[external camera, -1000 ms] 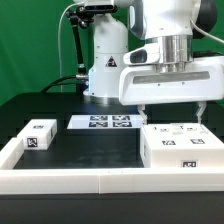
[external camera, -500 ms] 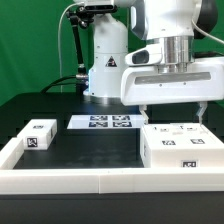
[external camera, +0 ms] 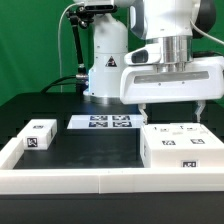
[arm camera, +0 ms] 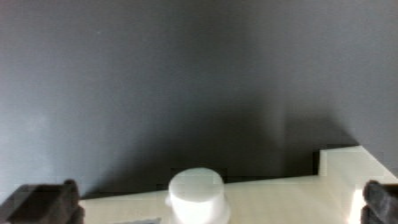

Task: Assemble cabinet

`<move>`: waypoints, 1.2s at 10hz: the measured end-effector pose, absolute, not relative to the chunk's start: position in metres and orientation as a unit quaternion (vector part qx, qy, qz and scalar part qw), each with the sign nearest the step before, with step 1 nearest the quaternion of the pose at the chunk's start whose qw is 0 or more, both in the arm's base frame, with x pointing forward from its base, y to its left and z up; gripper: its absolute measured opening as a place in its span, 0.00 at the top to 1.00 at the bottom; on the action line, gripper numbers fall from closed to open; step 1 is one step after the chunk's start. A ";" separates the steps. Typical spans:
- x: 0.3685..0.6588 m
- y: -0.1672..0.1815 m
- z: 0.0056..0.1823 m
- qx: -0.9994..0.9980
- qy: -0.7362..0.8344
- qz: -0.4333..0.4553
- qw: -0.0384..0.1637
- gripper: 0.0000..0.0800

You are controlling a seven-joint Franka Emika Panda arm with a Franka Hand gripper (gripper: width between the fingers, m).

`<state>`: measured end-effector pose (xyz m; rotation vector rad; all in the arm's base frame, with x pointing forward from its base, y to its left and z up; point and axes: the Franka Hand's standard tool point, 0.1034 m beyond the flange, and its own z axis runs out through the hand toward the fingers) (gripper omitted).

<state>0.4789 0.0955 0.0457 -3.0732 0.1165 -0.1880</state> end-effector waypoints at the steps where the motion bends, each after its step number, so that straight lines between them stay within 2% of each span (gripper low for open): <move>1: 0.479 0.096 0.046 -0.997 0.038 -0.061 0.030 0.00; 3: 0.475 0.104 0.043 -0.998 0.033 -0.053 0.027 0.00; 6: 0.469 0.102 0.027 -0.999 0.018 -0.048 0.009 0.00; 12: 0.468 0.097 0.021 -0.999 0.016 -0.046 0.005 0.00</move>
Offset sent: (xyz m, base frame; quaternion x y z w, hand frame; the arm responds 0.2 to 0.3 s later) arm 0.0026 -0.0272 -0.0147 -0.1503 0.0121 -0.0525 0.9872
